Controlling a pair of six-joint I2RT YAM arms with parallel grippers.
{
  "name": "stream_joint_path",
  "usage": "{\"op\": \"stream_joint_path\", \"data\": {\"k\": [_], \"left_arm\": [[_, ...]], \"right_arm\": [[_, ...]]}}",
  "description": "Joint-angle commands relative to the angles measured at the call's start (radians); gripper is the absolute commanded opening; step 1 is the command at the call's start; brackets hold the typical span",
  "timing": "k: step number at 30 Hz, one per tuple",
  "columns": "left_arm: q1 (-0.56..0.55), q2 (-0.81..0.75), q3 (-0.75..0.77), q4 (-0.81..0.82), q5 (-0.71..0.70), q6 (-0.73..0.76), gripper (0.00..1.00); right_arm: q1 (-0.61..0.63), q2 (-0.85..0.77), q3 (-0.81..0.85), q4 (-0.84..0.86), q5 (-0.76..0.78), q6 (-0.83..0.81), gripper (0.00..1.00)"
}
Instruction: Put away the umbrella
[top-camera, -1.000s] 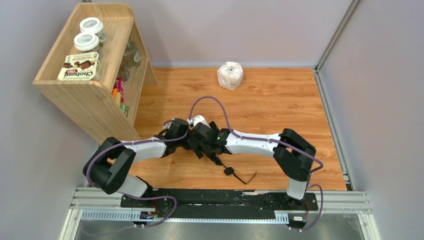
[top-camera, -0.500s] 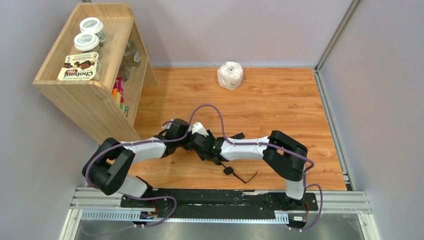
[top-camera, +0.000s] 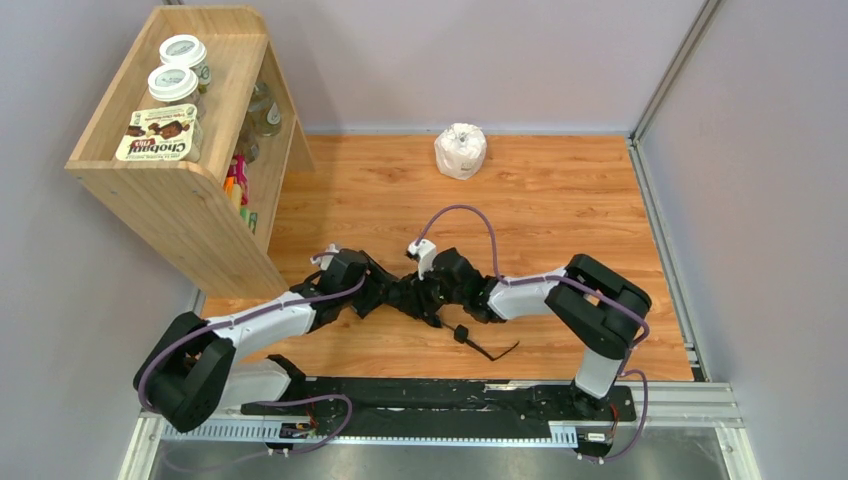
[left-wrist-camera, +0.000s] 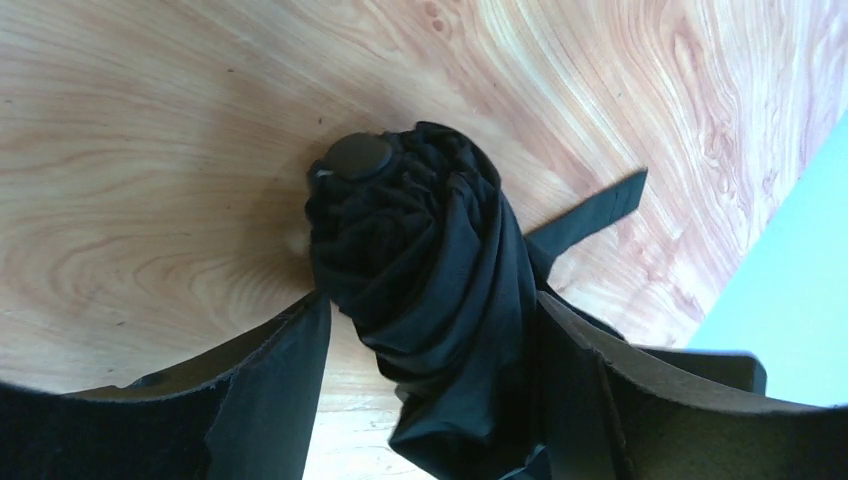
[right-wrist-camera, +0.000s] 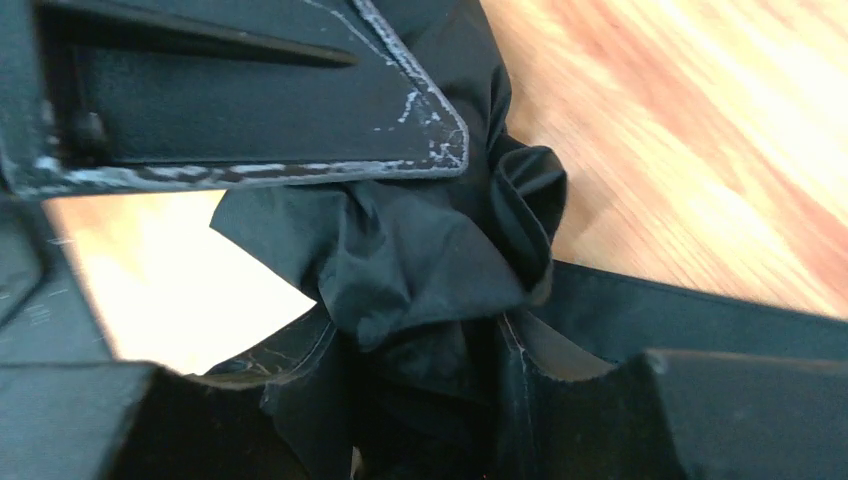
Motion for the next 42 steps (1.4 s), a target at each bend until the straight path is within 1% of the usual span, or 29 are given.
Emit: {"op": "stream_joint_path", "data": {"k": [1, 3, 4, 6, 9, 11, 12, 13, 14, 15, 16, 17, 18, 19, 20, 22, 23, 24, 25, 26, 28, 29, 31, 33, 36, 39, 42], "left_arm": [[-0.005, -0.062, -0.029, -0.137, -0.031, 0.053, 0.77], [-0.005, -0.056, -0.03, -0.124, -0.019, 0.051, 0.77], [-0.005, -0.035, -0.03, -0.107, -0.013, 0.056, 0.77], [-0.005, 0.011, -0.017, -0.081, 0.004, 0.065, 0.77], [-0.005, 0.1, 0.017, -0.126, 0.027, 0.077, 0.78], [-0.007, 0.135, 0.017, -0.16, 0.022, 0.062, 0.74], [-0.007, 0.14, 0.0, -0.165, 0.013, 0.056, 0.68], [-0.007, 0.145, -0.032, -0.145, 0.01, 0.053, 0.57], [-0.007, 0.145, -0.046, -0.127, 0.009, 0.05, 0.52], [-0.007, 0.142, -0.076, -0.113, 0.003, 0.043, 0.26], [-0.007, 0.137, -0.086, -0.113, -0.013, 0.042, 0.17], [-0.007, 0.134, -0.104, -0.104, -0.017, 0.039, 0.13], [-0.007, 0.133, -0.107, -0.107, -0.024, 0.037, 0.11], [-0.007, 0.131, -0.107, -0.113, -0.024, 0.039, 0.08], [-0.007, 0.129, -0.109, -0.111, -0.022, 0.049, 0.07], [-0.007, 0.129, -0.1, -0.117, -0.016, 0.051, 0.05], [-0.007, 0.129, -0.092, -0.123, -0.013, 0.05, 0.0], [-0.008, 0.129, -0.087, -0.131, -0.008, 0.043, 0.0], [-0.008, 0.128, -0.078, -0.149, -0.005, 0.037, 0.0], [-0.008, 0.129, -0.076, -0.156, 0.002, 0.027, 0.0], [-0.008, 0.132, -0.061, -0.179, 0.019, 0.017, 0.0], [-0.008, 0.134, -0.049, -0.186, 0.022, 0.014, 0.0], [-0.01, 0.143, -0.02, -0.237, 0.035, -0.006, 0.0], [-0.008, 0.16, 0.012, -0.292, 0.042, -0.023, 0.0], [-0.008, 0.197, 0.049, -0.349, 0.055, -0.042, 0.0], [-0.01, 0.221, 0.055, -0.343, 0.075, -0.059, 0.0], [-0.011, 0.241, 0.072, -0.357, 0.075, -0.056, 0.0]], "right_arm": [[-0.15, 0.188, -0.12, 0.109, -0.553, 0.127, 0.0], [-0.184, 0.245, -0.116, 0.171, -0.665, 0.175, 0.0], [-0.192, 0.266, -0.111, 0.195, -0.697, 0.194, 0.0], [-0.206, 0.298, -0.107, 0.231, -0.731, 0.235, 0.0], [-0.236, 0.325, -0.1, 0.277, -0.765, 0.296, 0.0], [-0.258, 0.338, -0.082, 0.251, -0.781, 0.295, 0.0], [-0.263, 0.339, -0.076, 0.231, -0.779, 0.286, 0.0], [-0.266, 0.34, -0.062, 0.205, -0.782, 0.266, 0.0], [-0.266, 0.336, -0.047, 0.158, -0.782, 0.24, 0.0], [-0.266, 0.329, -0.036, 0.119, -0.771, 0.217, 0.0], [-0.266, 0.32, -0.022, 0.073, -0.759, 0.194, 0.0], [-0.264, 0.306, -0.01, 0.029, -0.75, 0.162, 0.0], [-0.264, 0.293, 0.007, -0.019, -0.727, 0.142, 0.0], [-0.264, 0.271, 0.021, -0.066, -0.693, 0.126, 0.01], [-0.264, 0.25, 0.033, -0.108, -0.67, 0.106, 0.03], [-0.261, 0.196, 0.064, -0.198, -0.614, 0.085, 0.15], [-0.255, 0.17, 0.074, -0.236, -0.572, 0.071, 0.21], [-0.247, 0.135, 0.096, -0.281, -0.528, 0.06, 0.28], [-0.231, 0.103, 0.111, -0.328, -0.485, 0.045, 0.4], [-0.211, 0.064, 0.128, -0.37, -0.418, 0.033, 0.48], [-0.146, -0.009, 0.162, -0.441, -0.28, -0.018, 0.67], [-0.108, -0.039, 0.18, -0.467, -0.185, -0.033, 0.75], [-0.036, -0.069, 0.215, -0.507, -0.027, -0.082, 0.82], [0.033, -0.076, 0.249, -0.534, 0.151, -0.13, 0.88], [0.124, -0.051, 0.289, -0.545, 0.333, -0.179, 0.91], [0.19, -0.008, 0.3, -0.515, 0.451, -0.208, 0.91], [0.231, 0.038, 0.289, -0.478, 0.509, -0.201, 0.87]]}}
